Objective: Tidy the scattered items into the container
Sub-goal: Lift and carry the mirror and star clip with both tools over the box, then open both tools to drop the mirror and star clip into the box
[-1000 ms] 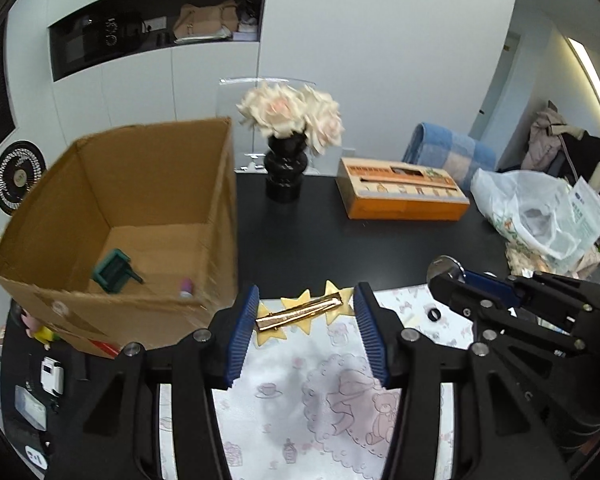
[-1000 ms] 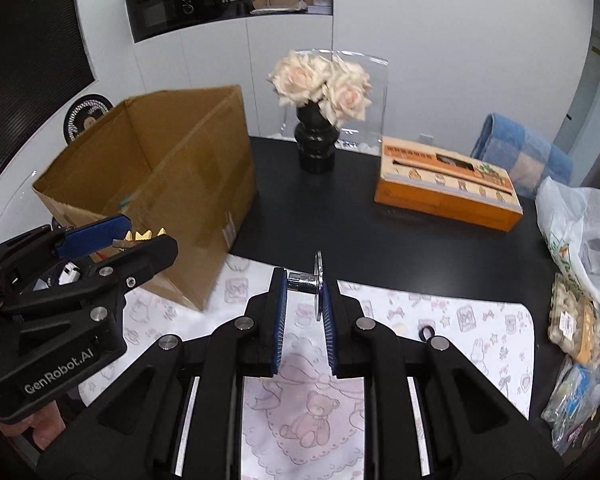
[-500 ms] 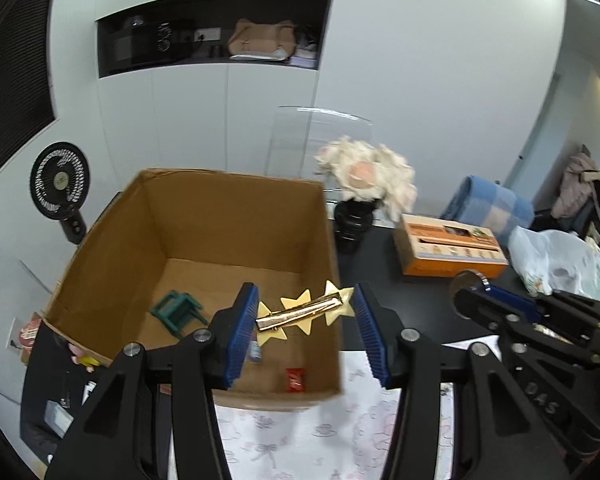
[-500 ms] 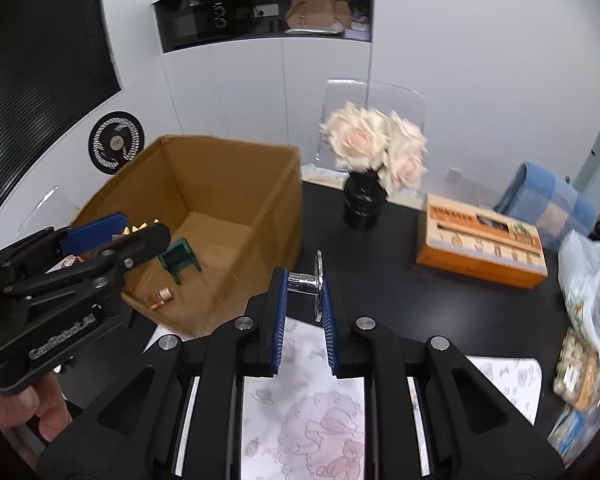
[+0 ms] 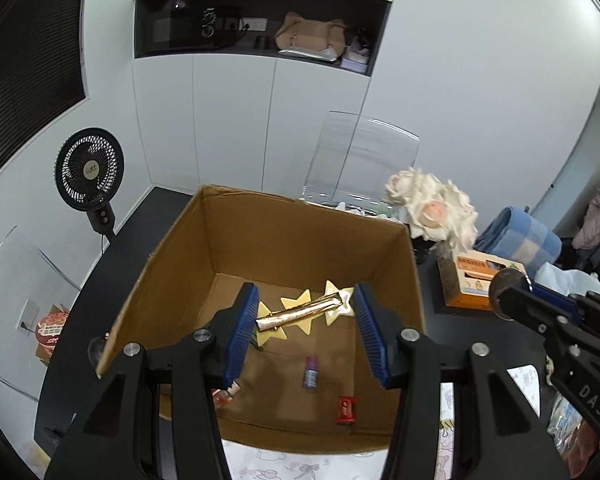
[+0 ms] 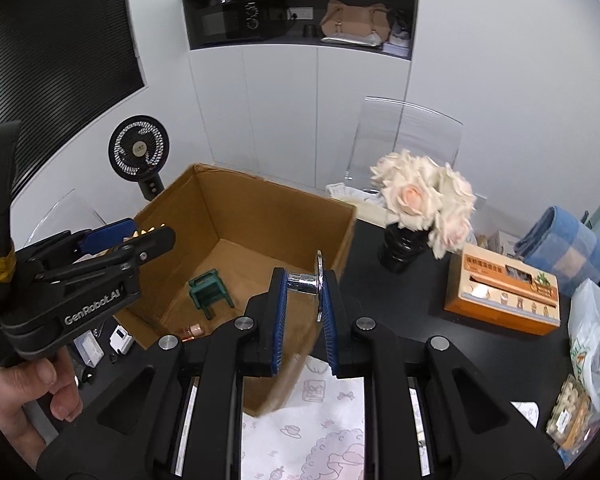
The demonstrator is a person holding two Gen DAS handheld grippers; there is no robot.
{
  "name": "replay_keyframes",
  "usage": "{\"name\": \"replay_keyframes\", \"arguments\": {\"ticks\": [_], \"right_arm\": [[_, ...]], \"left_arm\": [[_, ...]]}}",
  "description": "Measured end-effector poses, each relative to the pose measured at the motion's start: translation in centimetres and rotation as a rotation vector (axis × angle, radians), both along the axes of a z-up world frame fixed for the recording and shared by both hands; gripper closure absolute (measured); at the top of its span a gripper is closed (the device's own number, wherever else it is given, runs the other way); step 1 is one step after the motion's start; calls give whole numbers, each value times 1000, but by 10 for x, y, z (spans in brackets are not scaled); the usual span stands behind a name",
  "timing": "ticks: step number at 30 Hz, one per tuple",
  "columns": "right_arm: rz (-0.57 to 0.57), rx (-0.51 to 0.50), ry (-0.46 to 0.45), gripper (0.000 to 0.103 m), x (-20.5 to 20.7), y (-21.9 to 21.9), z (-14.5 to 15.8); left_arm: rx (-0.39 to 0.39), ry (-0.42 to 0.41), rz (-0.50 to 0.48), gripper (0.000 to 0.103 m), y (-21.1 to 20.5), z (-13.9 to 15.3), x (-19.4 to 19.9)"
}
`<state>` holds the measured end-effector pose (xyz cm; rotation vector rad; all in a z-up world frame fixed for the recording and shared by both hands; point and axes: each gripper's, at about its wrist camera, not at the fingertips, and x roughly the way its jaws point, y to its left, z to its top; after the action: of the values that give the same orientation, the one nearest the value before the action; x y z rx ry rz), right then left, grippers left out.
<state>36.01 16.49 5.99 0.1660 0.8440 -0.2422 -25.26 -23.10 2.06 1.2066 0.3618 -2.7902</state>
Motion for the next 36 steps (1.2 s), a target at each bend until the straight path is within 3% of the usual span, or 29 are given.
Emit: {"name": "replay_keyframes", "arguments": {"ticks": [7,16,27,36], "right_arm": [[43,19,58,86,38,14,-17],[76,61,162,86,85,21,-59],[68,95,256,86,101,12,-103],[77,91,297,86,102,14,-122]], "left_arm": [[17,-54,37,55,-33,-16,-13],[55,-182,61,55,-64,-66,-30],[50,-271,31,55,-59,-99,-35],[27,-314,21,55,-51,-115,-39]]}}
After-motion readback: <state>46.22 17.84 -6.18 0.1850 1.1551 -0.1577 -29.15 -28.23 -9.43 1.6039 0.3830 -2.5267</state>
